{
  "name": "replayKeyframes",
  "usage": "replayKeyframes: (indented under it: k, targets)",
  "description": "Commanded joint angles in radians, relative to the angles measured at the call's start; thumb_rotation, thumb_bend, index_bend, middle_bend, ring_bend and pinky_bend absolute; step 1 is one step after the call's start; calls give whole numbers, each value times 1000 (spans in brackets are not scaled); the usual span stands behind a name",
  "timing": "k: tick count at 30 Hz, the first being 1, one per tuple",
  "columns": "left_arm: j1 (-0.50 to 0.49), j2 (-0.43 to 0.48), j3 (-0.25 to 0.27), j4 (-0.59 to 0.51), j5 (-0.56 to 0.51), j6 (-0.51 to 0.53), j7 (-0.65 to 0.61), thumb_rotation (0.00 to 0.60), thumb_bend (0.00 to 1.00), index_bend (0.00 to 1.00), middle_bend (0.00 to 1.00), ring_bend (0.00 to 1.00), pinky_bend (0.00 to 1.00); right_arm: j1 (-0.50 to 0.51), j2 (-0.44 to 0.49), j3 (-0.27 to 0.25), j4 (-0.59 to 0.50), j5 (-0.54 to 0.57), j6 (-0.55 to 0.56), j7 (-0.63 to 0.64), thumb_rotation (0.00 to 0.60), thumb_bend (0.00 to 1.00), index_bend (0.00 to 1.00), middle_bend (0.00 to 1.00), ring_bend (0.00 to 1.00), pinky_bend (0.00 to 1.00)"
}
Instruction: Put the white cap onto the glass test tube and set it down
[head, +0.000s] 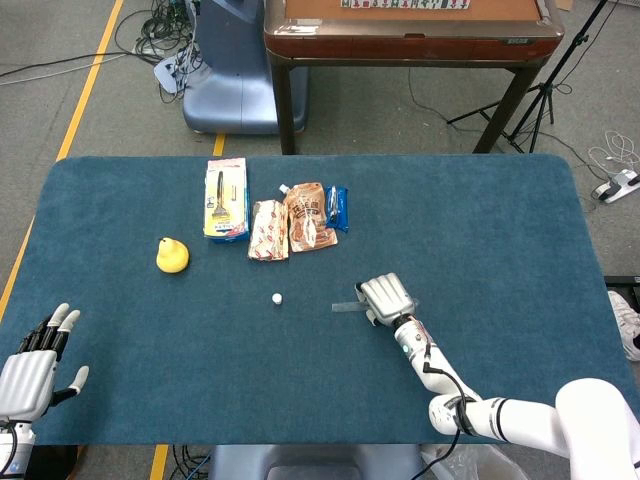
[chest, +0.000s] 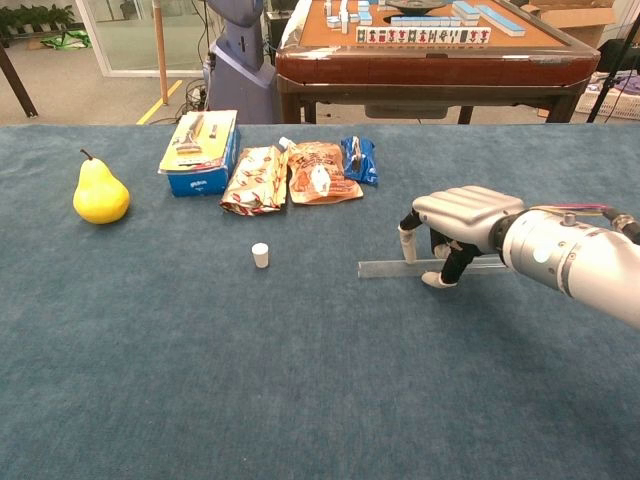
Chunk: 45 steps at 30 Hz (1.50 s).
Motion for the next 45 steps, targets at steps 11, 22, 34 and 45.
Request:
replayKeyframes:
  k: [11, 22, 34, 45]
  targets:
    - [-1, 0, -2, -1, -2, -1, 4, 600, 311, 0, 0, 22, 136, 1, 3, 4, 3, 1, -3, 16, 600, 453, 548, 1000, 1000, 1000]
    - [-19, 20, -8, -25, -1, -23, 1, 600, 311, 0, 0, 22, 136, -1, 55, 11, -41, -37, -3, 55, 600, 565, 678, 1000, 1000, 1000]
    - [-106, 96, -48, -103, 39, -92, -25, 600, 311, 0, 0, 53, 136, -36, 213, 43, -210, -127, 67, 138, 600, 632, 769, 1000, 1000, 1000]
    - [-319, 79, -112, -100, 92, -302, -31, 600, 311, 154, 231, 346, 475, -45, 378, 46, -337, -101, 77, 87, 600, 642, 773, 1000, 1000, 1000]
